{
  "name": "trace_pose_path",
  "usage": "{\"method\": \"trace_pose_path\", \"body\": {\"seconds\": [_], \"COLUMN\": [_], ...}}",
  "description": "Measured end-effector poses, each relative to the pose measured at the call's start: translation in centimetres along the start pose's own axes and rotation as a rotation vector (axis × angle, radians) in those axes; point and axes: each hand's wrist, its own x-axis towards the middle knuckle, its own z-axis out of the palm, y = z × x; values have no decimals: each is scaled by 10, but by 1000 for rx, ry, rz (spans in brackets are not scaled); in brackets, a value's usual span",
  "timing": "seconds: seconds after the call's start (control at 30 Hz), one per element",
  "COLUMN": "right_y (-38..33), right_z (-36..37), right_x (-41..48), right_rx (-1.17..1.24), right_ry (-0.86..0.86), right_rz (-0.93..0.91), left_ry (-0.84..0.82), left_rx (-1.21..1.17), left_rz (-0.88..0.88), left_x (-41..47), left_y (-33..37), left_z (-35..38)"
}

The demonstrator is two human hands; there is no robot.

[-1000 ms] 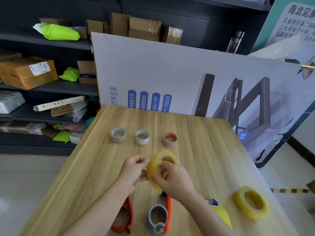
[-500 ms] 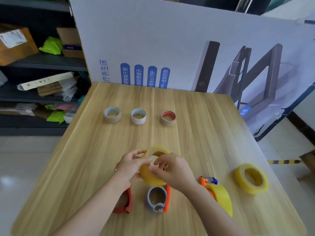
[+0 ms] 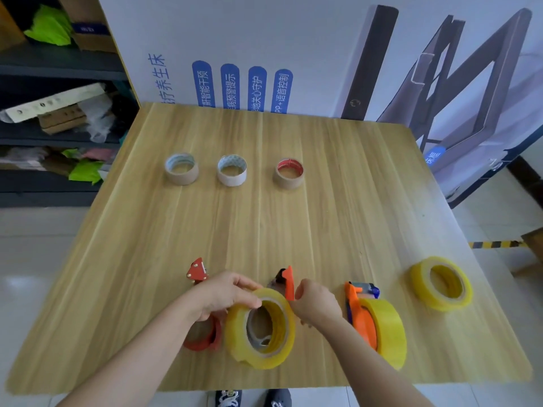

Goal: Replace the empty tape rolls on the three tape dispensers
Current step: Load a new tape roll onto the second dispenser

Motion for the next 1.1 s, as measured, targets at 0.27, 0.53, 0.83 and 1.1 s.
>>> {"method": "trace_pose_path", "body": {"seconds": [0.27,0.53,0.83,1.1], "right_y": [10,19,22,19], "right_z": [-2,1,6,12], "right_x": [13,10,11,9], "right_rx": [-190,-87,-73,-18], "right_ry": [185,221,284,280], "right_rz": [-147,-142,-132,-130], "left_ry": [-135,-58,136,82], "left_rx": [75,162,528,350], "left_rz": [43,115,195,157], "left_x": [4,15,20,26], "left_y": [11,-3,-1,-13], "left_z": [4,21,20,16]}}
